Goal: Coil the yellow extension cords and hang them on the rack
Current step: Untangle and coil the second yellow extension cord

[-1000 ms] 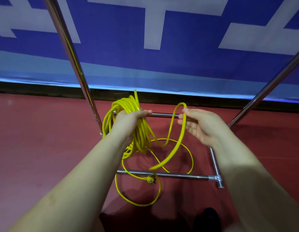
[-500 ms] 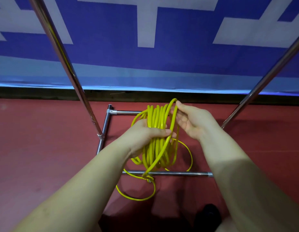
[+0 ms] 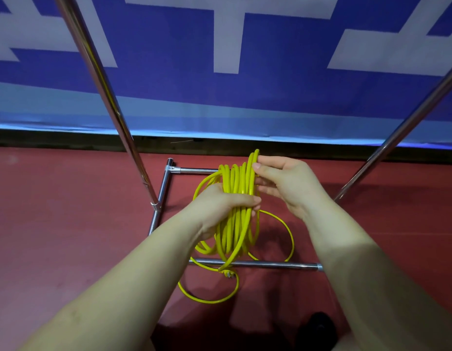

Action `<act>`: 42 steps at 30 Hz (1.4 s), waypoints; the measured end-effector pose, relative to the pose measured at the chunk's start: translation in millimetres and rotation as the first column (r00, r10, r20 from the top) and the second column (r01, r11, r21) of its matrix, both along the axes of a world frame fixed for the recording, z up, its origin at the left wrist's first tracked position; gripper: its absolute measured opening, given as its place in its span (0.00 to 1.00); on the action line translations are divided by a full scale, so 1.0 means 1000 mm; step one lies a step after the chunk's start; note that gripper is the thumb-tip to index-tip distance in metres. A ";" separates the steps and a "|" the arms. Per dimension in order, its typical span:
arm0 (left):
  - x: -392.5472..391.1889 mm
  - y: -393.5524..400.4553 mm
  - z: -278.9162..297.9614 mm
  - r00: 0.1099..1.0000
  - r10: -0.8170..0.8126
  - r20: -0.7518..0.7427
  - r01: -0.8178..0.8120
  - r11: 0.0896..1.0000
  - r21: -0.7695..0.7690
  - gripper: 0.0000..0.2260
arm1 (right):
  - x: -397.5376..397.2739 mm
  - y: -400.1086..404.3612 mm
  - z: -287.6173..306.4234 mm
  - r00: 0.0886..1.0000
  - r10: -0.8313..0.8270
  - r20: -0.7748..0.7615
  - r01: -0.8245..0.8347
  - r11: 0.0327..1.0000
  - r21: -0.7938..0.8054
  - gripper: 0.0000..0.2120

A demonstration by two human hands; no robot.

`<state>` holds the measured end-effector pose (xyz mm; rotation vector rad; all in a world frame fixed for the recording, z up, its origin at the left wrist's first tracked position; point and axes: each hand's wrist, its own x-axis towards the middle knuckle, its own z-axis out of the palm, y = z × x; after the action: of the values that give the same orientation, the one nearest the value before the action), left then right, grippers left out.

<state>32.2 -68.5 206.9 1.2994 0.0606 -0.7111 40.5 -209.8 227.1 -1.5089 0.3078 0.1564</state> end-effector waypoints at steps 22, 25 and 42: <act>0.040 0.028 0.001 0.812 0.567 -0.141 -0.583 0.770 -0.259 0.06 | -0.028 0.001 -0.023 0.760 0.577 -0.298 -0.637 0.575 -0.513 0.15; 0.044 0.039 0.002 0.789 0.607 -0.098 -0.608 0.747 -0.269 0.06 | -0.027 -0.019 -0.041 0.679 0.529 -0.510 -0.710 0.297 -0.638 0.09; 0.013 0.021 0.008 0.924 0.188 0.332 -0.224 0.972 0.071 0.05 | 0.000 -0.031 0.006 0.892 -0.190 -0.411 0.432 0.630 0.645 0.15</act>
<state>45.3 -47.4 214.6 1.4744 -0.0312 -0.3109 40.5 -241.1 233.3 -0.6009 0.6738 0.2020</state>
